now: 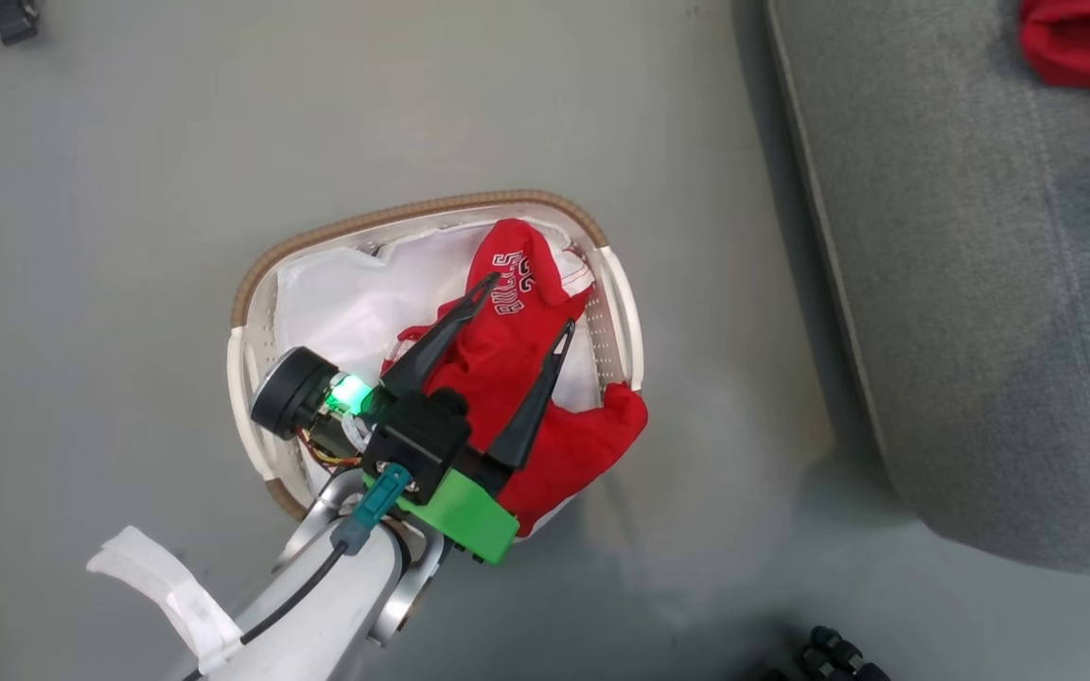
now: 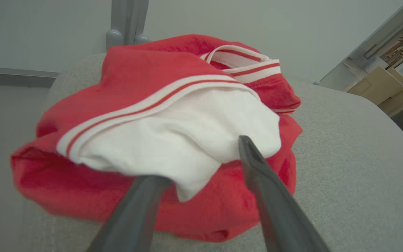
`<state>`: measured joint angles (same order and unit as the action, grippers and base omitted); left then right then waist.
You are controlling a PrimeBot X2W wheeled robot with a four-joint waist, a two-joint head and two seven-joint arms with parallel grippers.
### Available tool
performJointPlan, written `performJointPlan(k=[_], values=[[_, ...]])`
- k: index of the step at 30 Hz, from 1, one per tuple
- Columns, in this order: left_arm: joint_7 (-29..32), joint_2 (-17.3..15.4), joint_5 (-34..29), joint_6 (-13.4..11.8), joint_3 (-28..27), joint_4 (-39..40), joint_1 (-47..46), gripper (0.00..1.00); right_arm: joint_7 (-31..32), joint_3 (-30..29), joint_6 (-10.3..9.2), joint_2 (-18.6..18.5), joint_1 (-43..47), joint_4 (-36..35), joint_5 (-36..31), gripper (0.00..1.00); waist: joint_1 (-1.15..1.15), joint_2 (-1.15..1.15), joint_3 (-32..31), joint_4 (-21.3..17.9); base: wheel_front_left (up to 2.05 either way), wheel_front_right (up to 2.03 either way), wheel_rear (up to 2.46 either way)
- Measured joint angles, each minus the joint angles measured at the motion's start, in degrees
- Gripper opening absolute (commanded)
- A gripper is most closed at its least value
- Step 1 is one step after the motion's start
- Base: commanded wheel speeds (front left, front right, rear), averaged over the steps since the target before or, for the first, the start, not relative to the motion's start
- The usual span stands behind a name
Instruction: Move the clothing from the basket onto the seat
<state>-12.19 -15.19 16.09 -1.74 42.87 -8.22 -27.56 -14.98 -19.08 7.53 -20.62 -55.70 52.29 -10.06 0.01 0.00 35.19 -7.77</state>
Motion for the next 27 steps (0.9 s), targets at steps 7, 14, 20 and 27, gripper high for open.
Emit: performJointPlan(k=[7, 14, 20, 27], values=[[-0.56, -0.18, 0.63, 0.26, 0.07, -1.0, -0.01, 1.0, -0.02, 3.81, 0.0, 1.58, 5.9, -5.58, 2.2, 1.0, 0.0, 0.0, -3.17, -1.19, 0.0, 0.0, 0.0], [-1.64, 0.98, 2.42, 0.22, -0.66, -2.93, 0.53, 1.0, -0.02, 7.38, 0.0, 1.45, 10.61, -8.05, 4.93, 1.0, 0.0, 0.0, -7.84, -1.47, 0.0, 0.0, 0.0], [-2.52, 1.9, 4.21, -0.08, -2.88, -4.88, 1.37, 1.0, -0.02, 10.82, 0.0, 0.52, 11.35, -11.52, 6.3, 1.0, -0.01, 0.0, -12.32, -0.78, 0.0, 0.0, 0.0], [-2.85, 3.54, 7.37, -0.55, -9.07, -5.35, 4.64, 1.0, -0.02, 15.18, 0.0, 1.98, 12.3, -14.25, 8.68, 1.0, -0.01, 0.0, -18.04, 1.46, 0.0, 0.0, 0.0]])
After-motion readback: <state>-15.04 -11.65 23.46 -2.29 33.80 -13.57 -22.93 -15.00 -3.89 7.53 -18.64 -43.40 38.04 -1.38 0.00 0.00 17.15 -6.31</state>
